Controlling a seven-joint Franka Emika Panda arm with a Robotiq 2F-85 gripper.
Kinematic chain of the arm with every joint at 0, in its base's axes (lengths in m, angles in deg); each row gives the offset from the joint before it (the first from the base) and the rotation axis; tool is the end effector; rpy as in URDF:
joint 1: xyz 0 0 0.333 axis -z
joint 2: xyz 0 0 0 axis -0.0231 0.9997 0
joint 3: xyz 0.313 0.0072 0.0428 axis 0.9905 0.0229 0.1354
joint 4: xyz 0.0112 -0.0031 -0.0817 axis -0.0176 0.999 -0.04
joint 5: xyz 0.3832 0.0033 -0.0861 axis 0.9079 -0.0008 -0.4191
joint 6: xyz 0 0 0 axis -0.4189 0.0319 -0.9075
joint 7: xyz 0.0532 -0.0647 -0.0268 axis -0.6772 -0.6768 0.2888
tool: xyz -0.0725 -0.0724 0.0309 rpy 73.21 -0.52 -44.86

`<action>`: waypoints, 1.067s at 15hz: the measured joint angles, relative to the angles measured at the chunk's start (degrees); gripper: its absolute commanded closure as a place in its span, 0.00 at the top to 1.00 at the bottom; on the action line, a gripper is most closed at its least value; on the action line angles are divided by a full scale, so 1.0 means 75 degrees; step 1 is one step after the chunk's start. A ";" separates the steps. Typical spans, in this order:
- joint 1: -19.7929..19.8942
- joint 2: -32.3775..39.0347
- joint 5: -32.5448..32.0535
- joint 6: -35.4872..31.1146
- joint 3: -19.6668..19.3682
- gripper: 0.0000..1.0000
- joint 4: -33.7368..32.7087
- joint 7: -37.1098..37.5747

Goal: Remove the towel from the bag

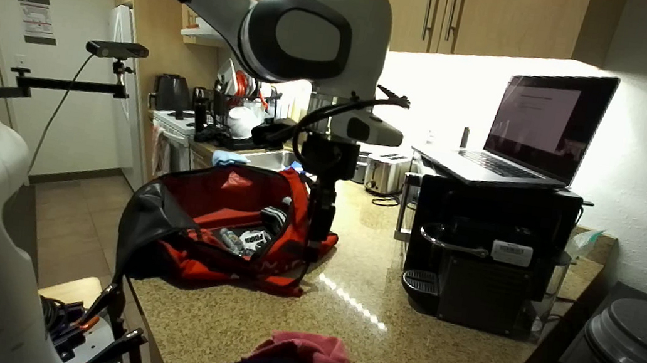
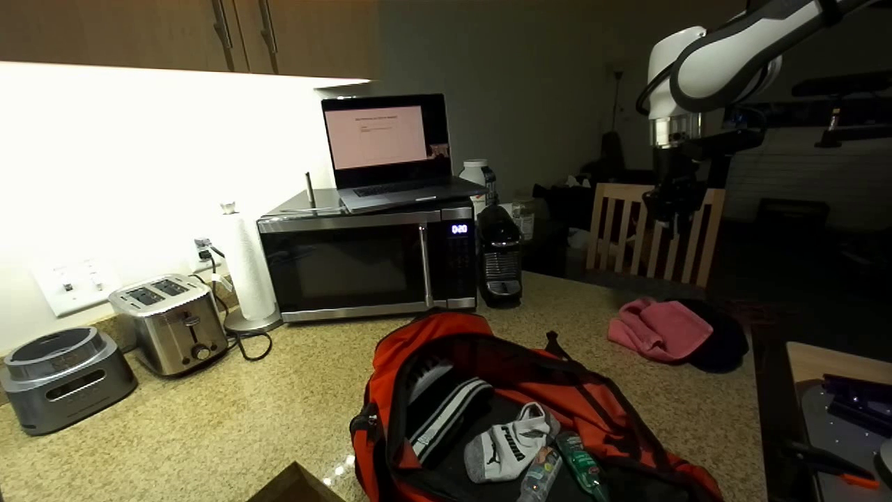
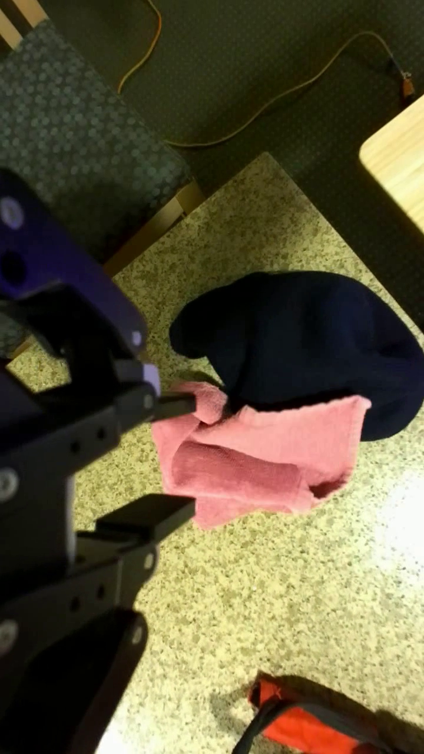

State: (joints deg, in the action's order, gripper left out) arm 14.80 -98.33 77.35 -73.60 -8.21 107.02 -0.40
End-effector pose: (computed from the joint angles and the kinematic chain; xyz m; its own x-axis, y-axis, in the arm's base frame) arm 0.3910 -0.1834 0.3971 0.7809 -0.6163 -0.1014 -0.6072 -0.7871 0.1083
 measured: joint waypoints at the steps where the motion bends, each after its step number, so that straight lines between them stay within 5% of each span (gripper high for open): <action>1: -0.0011 0.0000 0.0020 -0.0013 0.0015 0.76 0.0000 0.0001; 6: -0.0162 0.0000 0.0514 -0.0155 0.0321 1.00 -0.0001 0.0459; 16: -0.0531 0.0292 0.1185 -0.0509 0.1070 1.00 -0.0295 0.2789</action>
State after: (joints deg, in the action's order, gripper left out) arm 10.82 -96.14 86.24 -77.42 -0.18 104.81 20.51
